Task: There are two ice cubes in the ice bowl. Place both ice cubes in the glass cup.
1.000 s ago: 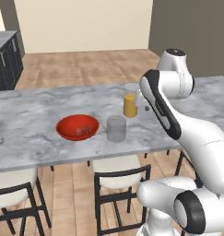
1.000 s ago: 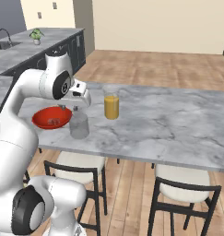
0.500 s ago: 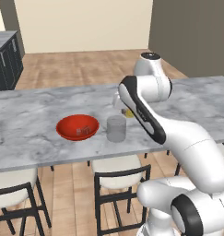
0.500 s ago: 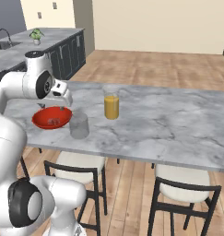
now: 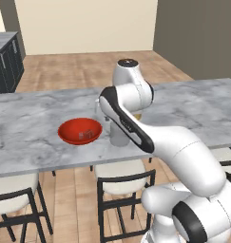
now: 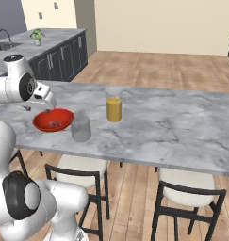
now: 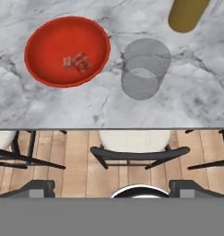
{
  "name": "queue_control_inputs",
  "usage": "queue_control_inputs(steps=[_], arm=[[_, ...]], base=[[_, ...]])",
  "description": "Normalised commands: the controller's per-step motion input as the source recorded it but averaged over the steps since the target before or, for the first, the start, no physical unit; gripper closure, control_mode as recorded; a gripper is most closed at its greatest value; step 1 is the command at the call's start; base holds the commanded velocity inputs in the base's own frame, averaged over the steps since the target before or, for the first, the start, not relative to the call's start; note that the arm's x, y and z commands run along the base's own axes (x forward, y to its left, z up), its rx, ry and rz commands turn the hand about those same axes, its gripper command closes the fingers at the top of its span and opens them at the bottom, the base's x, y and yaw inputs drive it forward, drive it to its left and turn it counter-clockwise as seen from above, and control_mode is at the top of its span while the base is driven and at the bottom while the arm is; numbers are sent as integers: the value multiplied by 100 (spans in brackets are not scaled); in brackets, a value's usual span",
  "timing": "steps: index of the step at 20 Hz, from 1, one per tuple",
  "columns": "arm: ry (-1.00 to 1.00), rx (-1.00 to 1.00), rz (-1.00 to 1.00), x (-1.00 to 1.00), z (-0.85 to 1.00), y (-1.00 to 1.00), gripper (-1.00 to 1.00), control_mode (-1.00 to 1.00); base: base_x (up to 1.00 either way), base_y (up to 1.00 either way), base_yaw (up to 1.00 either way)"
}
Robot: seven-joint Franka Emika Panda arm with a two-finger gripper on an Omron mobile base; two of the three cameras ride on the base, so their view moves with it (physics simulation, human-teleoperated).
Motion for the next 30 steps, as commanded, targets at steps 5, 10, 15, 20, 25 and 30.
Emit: queue_control_inputs(steps=[5, 10, 15, 20, 25, 30], arm=[[4, -3, 0, 5, -10, 19, -100, -100], [0, 0, 0, 17, -19, 18, -100, -100], [2, -2, 0, 37, -16, 0, -100, -100], [3, -3, 0, 31, -25, 0, -100, -100], [0, 0, 0, 28, -19, 27, -100, -100], [0, 0, 0, 31, -14, 25, -100, -100]], base=[[0, 0, 0], [0, 0, 0], [0, 0, 0], [0, 0, 0], [0, 0, 0], [0, 0, 0]])
